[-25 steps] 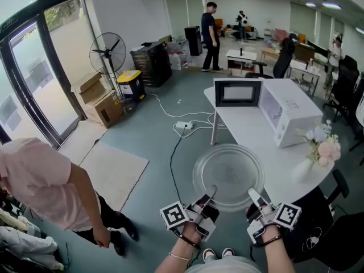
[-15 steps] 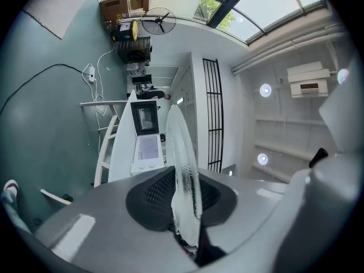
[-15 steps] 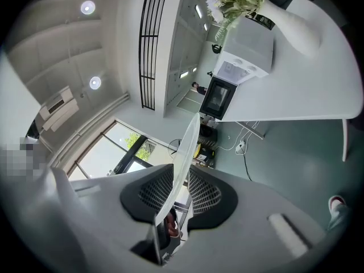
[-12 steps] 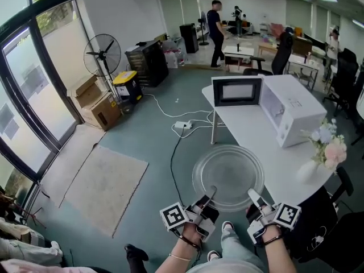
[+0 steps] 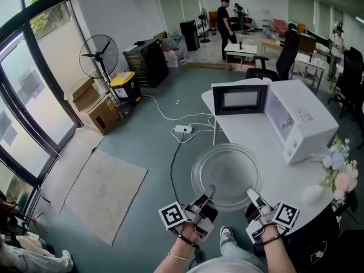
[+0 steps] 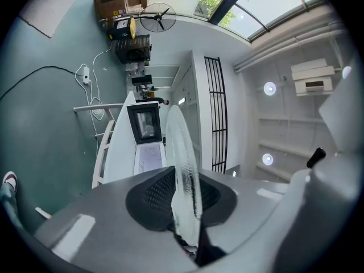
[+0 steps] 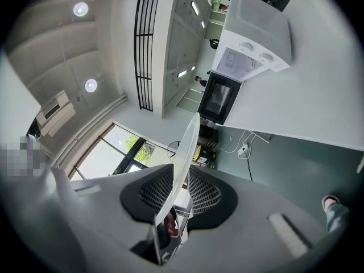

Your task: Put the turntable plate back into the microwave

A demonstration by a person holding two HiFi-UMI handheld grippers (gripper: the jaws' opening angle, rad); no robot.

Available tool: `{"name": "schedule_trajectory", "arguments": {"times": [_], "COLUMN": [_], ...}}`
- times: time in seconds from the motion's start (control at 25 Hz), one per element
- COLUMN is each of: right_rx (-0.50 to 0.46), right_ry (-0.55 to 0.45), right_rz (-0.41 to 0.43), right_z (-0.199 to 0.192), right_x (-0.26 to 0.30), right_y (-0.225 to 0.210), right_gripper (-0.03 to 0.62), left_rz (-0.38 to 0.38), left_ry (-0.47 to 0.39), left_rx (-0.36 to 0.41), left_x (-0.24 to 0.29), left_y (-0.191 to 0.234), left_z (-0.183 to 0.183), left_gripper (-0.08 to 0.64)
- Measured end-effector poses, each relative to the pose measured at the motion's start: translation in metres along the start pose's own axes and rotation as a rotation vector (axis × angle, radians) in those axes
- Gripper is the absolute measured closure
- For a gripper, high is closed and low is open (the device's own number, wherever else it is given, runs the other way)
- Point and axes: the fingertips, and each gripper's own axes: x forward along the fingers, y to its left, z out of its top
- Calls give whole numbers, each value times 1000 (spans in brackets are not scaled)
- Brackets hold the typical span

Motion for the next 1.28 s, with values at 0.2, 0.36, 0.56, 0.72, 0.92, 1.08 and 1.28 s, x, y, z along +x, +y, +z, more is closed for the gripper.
{"name": "schedule_trajectory", "arguments": {"times": [0.2, 0.36, 0.56, 0.72, 0.92, 1.08, 1.28], "right_rx": [17, 32, 53, 43, 61, 73, 67], "right_ry": [19, 27, 20, 17, -7, -42, -99], "right_rz": [11, 11, -1, -12, -14, -46, -69], "right_z": [43, 75, 113, 138, 162, 175, 193], "right_x": [40, 70, 98, 114, 123, 119, 117], "right_y": [-17, -31, -53, -69, -82, -93, -109], "right_gripper": [514, 514, 514, 514, 514, 514, 515], "left_rz": [-1, 9, 14, 19, 12, 13, -3], "left_ry": [-8, 2, 21, 37, 65, 107, 182], "left_rx": [-1, 9, 13, 13, -1, -7, -16], "left_x": [52, 93, 143, 175, 208, 229, 259], "left_y": [12, 21, 33, 45, 52, 57, 68], "left_z": [28, 49, 69, 79, 83, 80, 76], "left_gripper": [520, 520, 520, 520, 520, 520, 520]}}
